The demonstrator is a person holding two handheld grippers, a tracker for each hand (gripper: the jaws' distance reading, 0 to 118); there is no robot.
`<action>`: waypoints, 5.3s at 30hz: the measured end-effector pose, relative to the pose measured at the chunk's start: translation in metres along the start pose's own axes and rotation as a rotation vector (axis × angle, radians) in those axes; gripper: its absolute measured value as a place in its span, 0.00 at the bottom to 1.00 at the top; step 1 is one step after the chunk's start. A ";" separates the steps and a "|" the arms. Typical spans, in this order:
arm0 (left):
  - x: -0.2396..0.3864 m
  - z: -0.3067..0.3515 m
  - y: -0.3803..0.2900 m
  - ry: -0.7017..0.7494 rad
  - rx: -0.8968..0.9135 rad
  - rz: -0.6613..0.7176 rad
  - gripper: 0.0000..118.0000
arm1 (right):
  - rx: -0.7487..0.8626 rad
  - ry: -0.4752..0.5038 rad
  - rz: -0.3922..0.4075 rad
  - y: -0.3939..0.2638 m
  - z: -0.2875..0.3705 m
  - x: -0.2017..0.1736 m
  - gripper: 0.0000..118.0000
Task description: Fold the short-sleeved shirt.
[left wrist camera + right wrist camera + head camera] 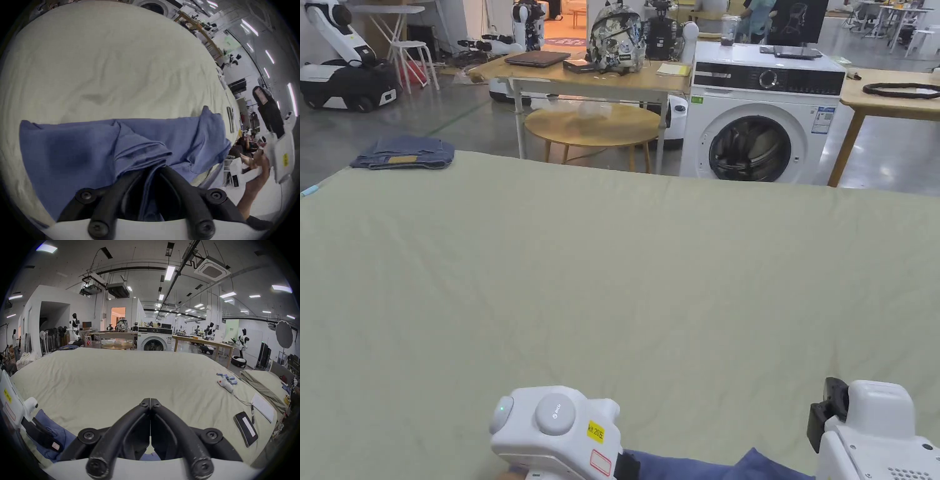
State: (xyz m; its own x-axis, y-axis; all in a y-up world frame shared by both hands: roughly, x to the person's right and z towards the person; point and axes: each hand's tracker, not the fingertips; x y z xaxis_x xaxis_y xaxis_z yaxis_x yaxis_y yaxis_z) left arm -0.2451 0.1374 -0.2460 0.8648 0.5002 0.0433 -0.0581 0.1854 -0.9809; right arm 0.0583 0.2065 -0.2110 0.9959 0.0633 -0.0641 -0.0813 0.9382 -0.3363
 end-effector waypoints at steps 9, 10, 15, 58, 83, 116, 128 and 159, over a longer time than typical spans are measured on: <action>0.014 0.034 -0.008 -0.034 0.040 -0.060 0.35 | -0.012 0.004 0.000 -0.003 0.000 0.002 0.00; 0.014 0.041 -0.010 -0.038 0.048 -0.067 0.35 | -0.012 0.004 -0.002 -0.004 0.001 0.002 0.00; 0.002 0.078 -0.017 -0.068 0.148 -0.086 0.35 | -0.011 -0.002 -0.011 -0.004 0.004 0.005 0.00; -0.039 0.071 -0.041 -0.200 0.328 0.008 0.07 | -0.004 0.012 -0.040 -0.006 0.003 0.003 0.00; -0.164 0.041 -0.061 -0.429 0.259 0.237 0.10 | -0.022 0.030 -0.043 -0.007 0.002 -0.005 0.00; -0.026 0.191 -0.045 0.102 0.343 -0.104 0.05 | -0.005 0.042 -0.033 0.000 0.002 -0.004 0.00; 0.065 0.104 -0.019 0.045 0.189 -0.222 0.05 | -0.020 0.016 -0.031 -0.003 0.007 0.006 0.00; 0.022 0.007 -0.006 -0.230 0.127 0.019 0.03 | -0.033 -0.008 -0.074 -0.010 0.011 0.020 0.00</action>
State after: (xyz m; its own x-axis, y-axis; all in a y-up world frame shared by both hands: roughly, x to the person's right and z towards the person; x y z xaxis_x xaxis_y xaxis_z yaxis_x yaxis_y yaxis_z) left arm -0.2290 0.1535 -0.2380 0.7273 0.6814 0.0812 -0.1483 0.2716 -0.9509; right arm 0.0795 0.2016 -0.1986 0.9995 -0.0033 -0.0300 -0.0081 0.9286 -0.3709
